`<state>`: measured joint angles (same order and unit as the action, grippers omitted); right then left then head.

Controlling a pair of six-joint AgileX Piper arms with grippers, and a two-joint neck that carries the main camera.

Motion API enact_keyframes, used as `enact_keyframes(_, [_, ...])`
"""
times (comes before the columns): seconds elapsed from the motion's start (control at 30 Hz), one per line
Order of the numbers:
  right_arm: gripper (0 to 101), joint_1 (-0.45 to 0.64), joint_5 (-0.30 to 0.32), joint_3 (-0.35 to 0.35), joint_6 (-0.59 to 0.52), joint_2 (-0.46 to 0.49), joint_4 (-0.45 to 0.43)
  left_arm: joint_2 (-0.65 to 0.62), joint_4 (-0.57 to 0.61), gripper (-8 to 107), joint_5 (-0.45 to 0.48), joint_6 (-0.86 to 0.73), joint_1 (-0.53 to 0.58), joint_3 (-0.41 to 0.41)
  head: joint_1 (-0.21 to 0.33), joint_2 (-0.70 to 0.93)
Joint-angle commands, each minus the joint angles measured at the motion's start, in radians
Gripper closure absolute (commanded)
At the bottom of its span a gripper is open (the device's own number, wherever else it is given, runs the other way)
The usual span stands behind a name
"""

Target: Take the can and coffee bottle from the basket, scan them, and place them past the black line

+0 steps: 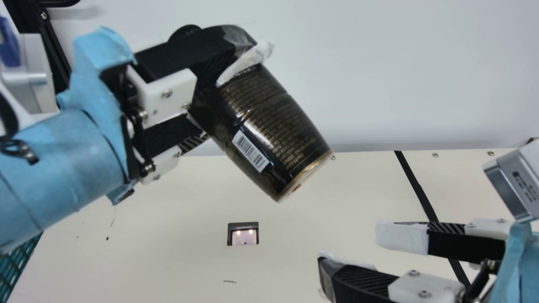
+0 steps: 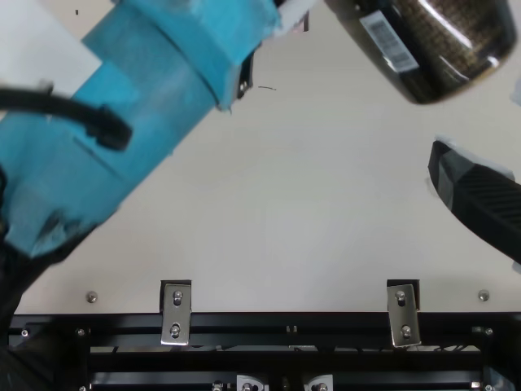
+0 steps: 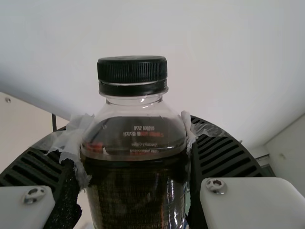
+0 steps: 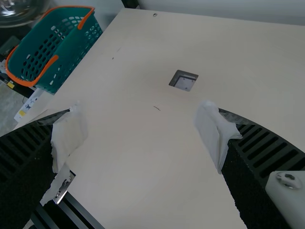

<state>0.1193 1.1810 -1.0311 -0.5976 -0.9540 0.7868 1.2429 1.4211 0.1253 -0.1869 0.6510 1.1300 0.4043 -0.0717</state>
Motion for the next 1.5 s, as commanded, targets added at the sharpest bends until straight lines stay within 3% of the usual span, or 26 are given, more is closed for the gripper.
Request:
enact_keyframes(0.0, [0, 0.0, 0.0, 0.0, 0.0, 0.0, 0.0, -0.016, -0.001, 89, -0.007, 0.023, 0.011, -0.005, 0.022, -0.01])
enact_keyframes(0.33, [0, 0.0, 0.0, 0.0, 0.0, 0.0, 0.0, -0.091, -0.009, 89, -0.049, 0.103, 0.075, -0.03, 0.022, -0.01])
enact_keyframes(0.83, [0, 0.0, 0.0, 0.0, 0.0, 0.0, 0.0, -0.092, -0.014, 89, -0.048, 0.11, 0.072, -0.029, 0.022, -0.01])
enact_keyframes(1.17, [0, 0.0, 0.0, 0.0, 0.0, 0.0, 0.0, -0.094, 0.049, 89, -0.016, 0.128, 0.139, 0.03, 0.022, -0.01])
enact_keyframes(1.47, [0, 0.0, 0.0, 0.0, 0.0, 0.0, 0.0, -0.097, 0.047, 89, -0.016, 0.131, 0.138, 0.029, 0.022, -0.01])
